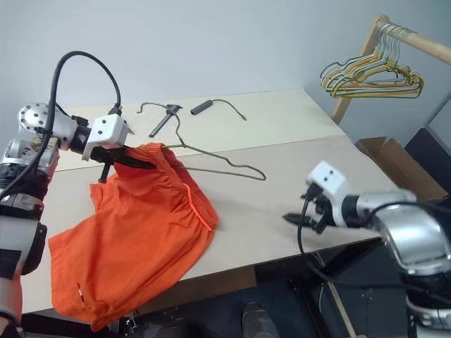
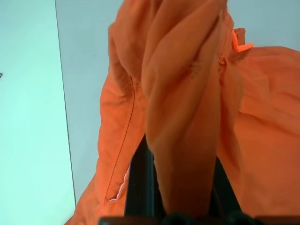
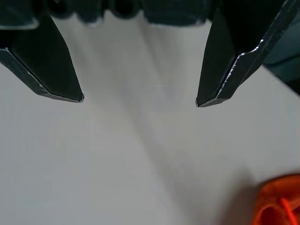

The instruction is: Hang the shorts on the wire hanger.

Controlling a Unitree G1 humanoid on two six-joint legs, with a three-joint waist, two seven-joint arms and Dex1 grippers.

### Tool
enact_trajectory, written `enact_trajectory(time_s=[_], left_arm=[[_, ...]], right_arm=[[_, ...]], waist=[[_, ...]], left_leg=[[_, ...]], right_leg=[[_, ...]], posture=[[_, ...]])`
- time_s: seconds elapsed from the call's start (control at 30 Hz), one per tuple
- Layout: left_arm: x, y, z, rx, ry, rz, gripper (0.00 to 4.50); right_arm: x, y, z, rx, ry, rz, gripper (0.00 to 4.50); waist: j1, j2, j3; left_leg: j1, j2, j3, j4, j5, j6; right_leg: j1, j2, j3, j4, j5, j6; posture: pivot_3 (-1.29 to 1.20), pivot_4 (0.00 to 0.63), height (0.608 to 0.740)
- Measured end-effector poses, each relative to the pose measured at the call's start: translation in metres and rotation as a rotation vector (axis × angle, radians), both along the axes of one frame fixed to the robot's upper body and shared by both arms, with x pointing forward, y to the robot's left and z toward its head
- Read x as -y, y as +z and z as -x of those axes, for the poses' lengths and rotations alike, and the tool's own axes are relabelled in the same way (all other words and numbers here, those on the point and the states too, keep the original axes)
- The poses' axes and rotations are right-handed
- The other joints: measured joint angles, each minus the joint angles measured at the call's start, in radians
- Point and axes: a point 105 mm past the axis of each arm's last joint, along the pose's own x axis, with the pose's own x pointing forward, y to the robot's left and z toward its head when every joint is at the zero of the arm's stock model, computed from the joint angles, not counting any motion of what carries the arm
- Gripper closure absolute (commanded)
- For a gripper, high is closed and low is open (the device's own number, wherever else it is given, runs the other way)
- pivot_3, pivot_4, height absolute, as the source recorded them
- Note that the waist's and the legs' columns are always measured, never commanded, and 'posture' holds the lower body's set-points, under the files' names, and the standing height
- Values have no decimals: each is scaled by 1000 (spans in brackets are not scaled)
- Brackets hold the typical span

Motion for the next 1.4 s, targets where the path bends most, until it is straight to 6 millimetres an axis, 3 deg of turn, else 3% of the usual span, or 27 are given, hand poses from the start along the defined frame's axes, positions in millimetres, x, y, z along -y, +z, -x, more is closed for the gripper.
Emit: enact_trajectory(time_s=[0.1,0.27,0.5,0.6,0.77,1.0,1.23,1.4], left_arm=[[5,8,-4,8,7,42,4500],[6,13,-6,9,19,64,4500],[3,13,-6,6,31,55,4500],[3,13,-6,7,34,57,4500],[3,15,-6,14,35,62,4500],[3,17,-6,20,35,68,4500],[-1,16,-4,23,39,60,4500],[-19,1,8,-11,56,-16,4500]], right_arm=[[-37,-19,1,-16,-6,-148,44],[-90,-30,-10,-61,-43,-383,44],[-127,-21,-13,-125,48,-539,44],[-137,-24,-6,-151,100,-538,589],[-149,-32,-2,-184,126,-533,2215],[-149,-30,-12,-177,92,-555,4487],[-126,-24,-17,-130,69,-541,4487],[-70,-4,-26,-16,60,-368,4487]], waist=[[-4,0,0],[-5,0,0],[-1,0,0],[-3,0,0],[-4,0,0],[-3,0,0],[-4,0,0],[-6,0,0]], left_leg=[[0,0,0,0,0,0],[0,-1,-1,0,0,0],[-1,-1,-2,0,0,0],[-1,-1,-2,0,0,0],[-1,-1,-2,0,0,0],[-1,-1,-3,0,0,0],[-1,-1,-2,0,0,0],[0,-1,-2,0,0,0]], right_leg=[[-1,0,0,1,0,0],[-1,-1,0,2,0,0],[0,-1,-1,4,0,0],[-1,-1,-1,4,0,0],[-1,-1,-1,4,0,0],[-1,-1,-1,4,0,0],[-1,-1,-1,4,0,0],[-1,-1,0,3,0,0]], posture=[[-148,35,740],[-137,35,740],[-124,30,740],[-123,28,740],[-121,29,740],[-122,27,740],[-134,26,740],[-143,27,740]])
